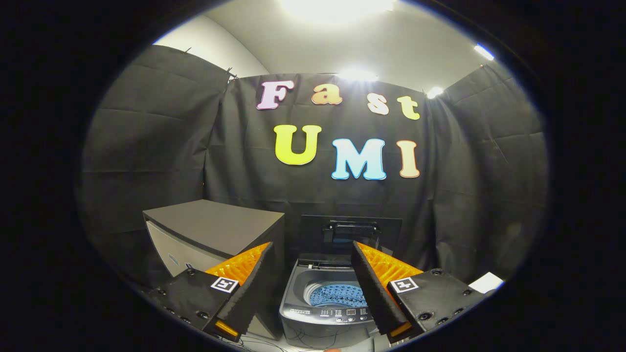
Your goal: Put the clothes into the washing machine and then close the washing machine lid.
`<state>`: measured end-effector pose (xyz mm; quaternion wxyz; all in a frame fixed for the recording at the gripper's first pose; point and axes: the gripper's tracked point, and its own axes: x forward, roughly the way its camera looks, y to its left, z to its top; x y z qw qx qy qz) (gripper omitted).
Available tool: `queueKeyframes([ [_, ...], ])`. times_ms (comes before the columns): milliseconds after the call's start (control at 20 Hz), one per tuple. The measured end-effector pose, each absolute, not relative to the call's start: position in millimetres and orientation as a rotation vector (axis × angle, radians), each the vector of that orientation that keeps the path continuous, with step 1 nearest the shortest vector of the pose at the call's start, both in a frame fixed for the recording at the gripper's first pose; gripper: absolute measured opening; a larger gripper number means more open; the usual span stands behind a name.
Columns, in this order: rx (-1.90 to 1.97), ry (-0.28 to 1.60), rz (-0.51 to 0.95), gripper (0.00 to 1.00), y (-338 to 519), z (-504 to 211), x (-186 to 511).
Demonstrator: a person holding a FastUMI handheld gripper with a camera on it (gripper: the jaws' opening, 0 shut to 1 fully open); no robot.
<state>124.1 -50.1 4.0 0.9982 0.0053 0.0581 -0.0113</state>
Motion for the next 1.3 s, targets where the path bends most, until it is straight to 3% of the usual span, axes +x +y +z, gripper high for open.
queueKeyframes([
  [1300,0.014,0.130,-0.019,0.97,-52.1,-6.8,130.4],
])
